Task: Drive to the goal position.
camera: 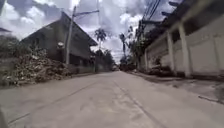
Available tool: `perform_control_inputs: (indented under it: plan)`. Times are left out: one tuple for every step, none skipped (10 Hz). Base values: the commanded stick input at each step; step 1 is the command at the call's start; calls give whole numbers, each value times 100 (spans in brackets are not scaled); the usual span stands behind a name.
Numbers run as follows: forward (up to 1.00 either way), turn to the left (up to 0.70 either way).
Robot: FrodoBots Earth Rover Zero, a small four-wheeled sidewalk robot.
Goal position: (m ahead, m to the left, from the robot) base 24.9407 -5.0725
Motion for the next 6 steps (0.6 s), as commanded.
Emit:
perform_control_inputs:
  plan:
    - [50, 0]
    - [50, 0]
    - [50, 0]
    - [50, -11]
    - [50, -34]
    - [50, -44]
